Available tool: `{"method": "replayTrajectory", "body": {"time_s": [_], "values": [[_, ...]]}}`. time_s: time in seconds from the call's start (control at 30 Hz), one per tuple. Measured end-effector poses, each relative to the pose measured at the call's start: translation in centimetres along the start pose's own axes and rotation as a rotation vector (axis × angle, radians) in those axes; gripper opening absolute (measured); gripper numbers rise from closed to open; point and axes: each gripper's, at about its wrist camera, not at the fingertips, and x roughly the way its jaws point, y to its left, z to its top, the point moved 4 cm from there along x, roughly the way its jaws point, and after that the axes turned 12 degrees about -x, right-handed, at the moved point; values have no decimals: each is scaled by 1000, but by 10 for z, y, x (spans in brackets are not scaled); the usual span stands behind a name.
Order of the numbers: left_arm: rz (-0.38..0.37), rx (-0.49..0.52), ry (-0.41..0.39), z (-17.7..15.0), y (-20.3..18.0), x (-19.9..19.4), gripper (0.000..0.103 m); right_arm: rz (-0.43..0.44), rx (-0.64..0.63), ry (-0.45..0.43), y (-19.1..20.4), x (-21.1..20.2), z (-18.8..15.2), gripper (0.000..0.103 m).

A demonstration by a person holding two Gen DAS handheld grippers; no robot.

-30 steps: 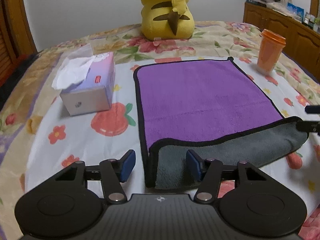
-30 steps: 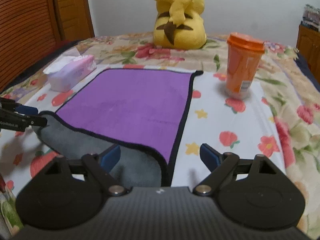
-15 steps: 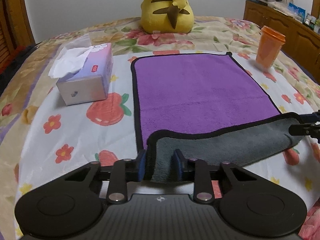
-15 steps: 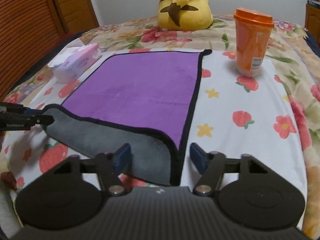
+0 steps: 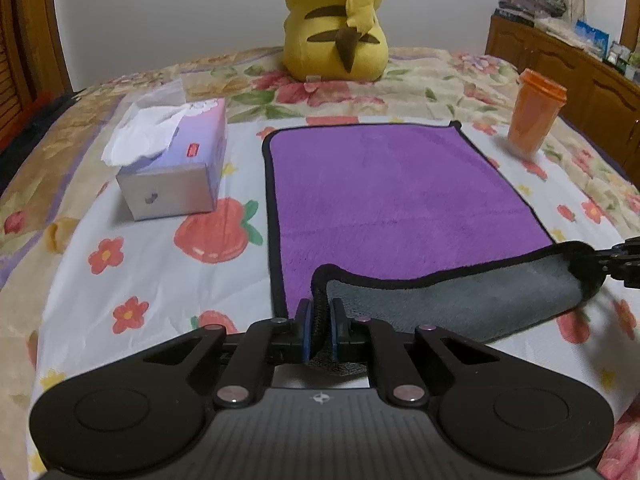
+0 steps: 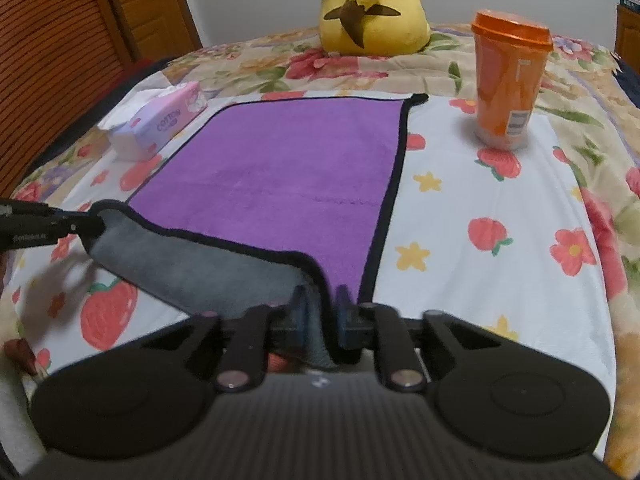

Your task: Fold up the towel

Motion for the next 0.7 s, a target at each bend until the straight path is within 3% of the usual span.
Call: {"method": "replayTrajectory", "body": {"time_s": [0.47, 0.7], "values": [[-50, -8, -140, 17, -13, -32, 11, -5, -18, -111, -2, -22, 19, 5], [-48, -20, -168, 25, -10, -30, 10, -14, -25, -168, -7, -28, 30, 5]]}}
